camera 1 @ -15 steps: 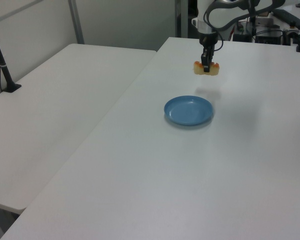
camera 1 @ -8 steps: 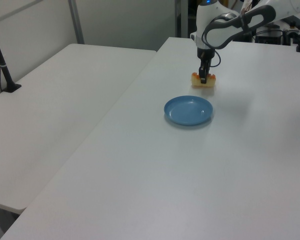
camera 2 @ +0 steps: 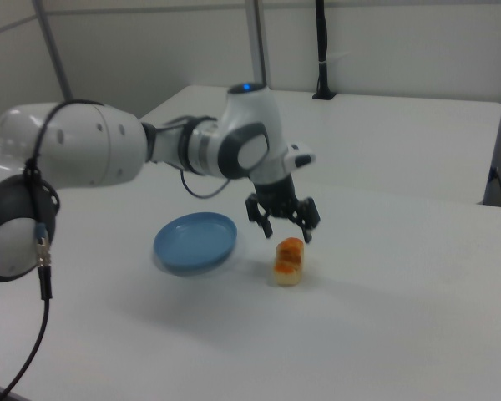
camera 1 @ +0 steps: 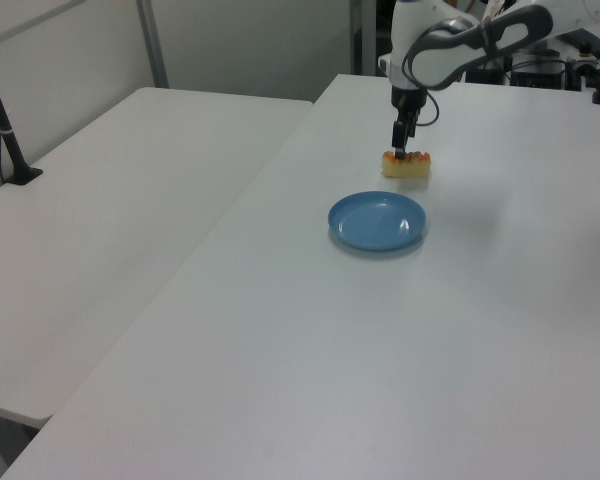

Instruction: Put the bread on the table

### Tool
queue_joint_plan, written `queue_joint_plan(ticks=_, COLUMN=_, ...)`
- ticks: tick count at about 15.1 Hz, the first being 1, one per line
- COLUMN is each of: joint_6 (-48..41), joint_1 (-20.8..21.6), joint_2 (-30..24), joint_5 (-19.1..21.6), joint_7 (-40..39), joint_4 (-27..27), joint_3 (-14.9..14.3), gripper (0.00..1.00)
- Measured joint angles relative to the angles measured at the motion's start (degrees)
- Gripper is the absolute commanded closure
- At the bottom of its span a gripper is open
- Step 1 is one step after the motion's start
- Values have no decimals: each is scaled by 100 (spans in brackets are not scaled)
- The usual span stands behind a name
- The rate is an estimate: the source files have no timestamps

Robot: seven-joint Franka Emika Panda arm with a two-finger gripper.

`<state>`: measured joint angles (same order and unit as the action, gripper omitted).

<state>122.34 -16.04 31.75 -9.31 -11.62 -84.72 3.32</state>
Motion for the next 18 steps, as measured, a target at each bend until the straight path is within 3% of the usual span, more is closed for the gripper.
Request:
queue_joint_plan(ticks=5, joint_6=-1224, joint_1=474, joint_2=-1183, joint_5=38, joint_7=767, joint_4=103, joint_3=81, gripper=0)
queue_joint_plan(ticks=8, joint_6=-2072, joint_1=796, joint_2=-1913, joint_5=332, joint_7=1160, joint_4=98, joint_3=91, gripper=0)
queue_joint_plan(ticks=12, joint_6=-3015, joint_1=1184, joint_2=-2477, joint_5=427, joint_7=1362, joint_4=60, joint_3=80, gripper=0)
queue_joint_plan(ticks=14, joint_6=-3166, joint_1=1411, joint_2=-2629, joint_5=475, joint_7=1406, joint_4=24, joint_3=-93, gripper=0)
queue_joint_plan(ticks=18, joint_6=-3210, joint_1=2059, joint_2=-2737, joint_5=693, joint_7=1399, joint_4=-2, joint_3=-910, gripper=0)
